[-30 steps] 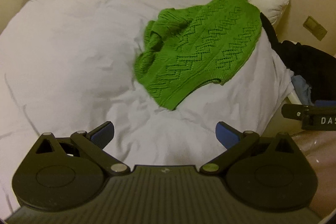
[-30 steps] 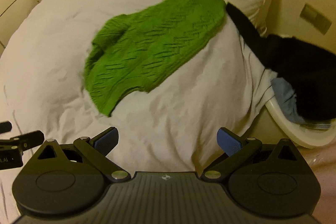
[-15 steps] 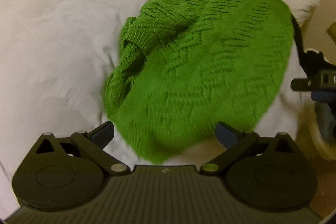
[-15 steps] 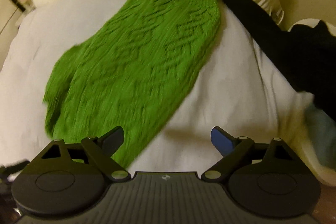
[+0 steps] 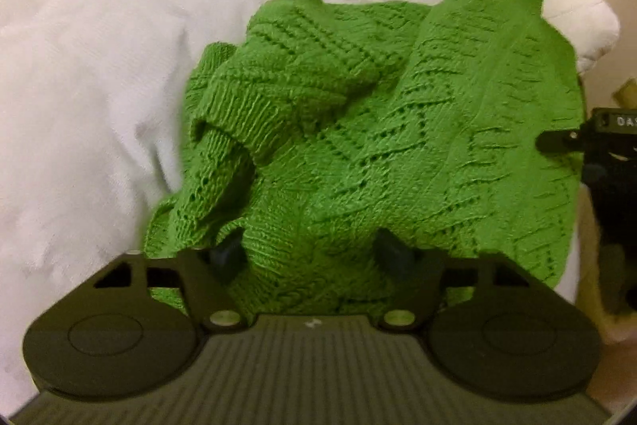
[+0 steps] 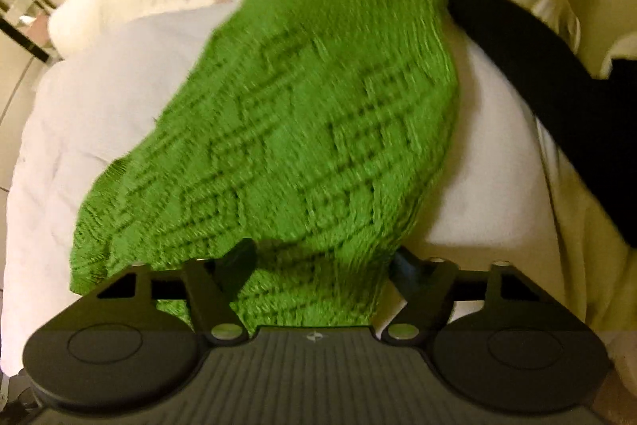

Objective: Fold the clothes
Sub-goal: 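Grasp the vest's shoulder edge with the left gripper while the right gripper grasps the other shoulder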

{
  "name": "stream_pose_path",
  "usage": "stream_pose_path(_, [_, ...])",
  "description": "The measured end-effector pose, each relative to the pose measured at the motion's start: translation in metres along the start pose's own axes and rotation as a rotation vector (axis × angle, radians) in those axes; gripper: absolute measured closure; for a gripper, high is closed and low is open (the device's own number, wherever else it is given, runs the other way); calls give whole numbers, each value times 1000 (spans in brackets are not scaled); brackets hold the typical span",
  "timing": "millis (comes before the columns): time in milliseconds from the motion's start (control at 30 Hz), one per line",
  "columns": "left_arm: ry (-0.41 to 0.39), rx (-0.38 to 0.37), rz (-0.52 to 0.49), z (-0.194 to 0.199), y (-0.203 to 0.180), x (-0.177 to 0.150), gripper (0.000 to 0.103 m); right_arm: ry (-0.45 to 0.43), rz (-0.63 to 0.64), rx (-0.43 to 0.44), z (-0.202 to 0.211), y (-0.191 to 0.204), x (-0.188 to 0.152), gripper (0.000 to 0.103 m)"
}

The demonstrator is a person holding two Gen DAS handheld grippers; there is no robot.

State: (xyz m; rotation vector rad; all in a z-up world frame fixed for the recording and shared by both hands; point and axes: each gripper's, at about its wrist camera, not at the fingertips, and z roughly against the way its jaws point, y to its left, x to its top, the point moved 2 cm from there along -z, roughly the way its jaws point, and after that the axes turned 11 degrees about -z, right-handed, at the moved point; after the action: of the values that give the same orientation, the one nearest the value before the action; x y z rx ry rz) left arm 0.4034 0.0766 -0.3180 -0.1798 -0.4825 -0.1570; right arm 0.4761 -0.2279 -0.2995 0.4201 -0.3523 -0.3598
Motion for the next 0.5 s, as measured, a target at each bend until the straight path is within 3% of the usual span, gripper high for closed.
stream_pose_path(133, [-4,-36,3,0,4,0,60,10,7,21,-1,-3,5,54])
stream_pose_path(233, [20,-28,-14,-7,0,3,61,17,15,29,-4,-5,5,61])
stream_pose_path(267, [25,-20,-22,-10,-3,5,64,18,15,35,-4,-5,4,70])
stream_pose_path(300, [30,-12,-32,-13,-5,7,74,18,14,54,-1,-3,4,87])
stream_pose_path(333, [24,-4,-32,-9,-7,10,84,17,19,79,3,1,4,88])
stream_pose_path(400, [-3,7,-24,4,-10,15,90,-10,89,130,16,19,1,89])
stream_pose_path(500, [-82,-6,4,40,-7,20,91,-62,192,221,44,54,-2,90])
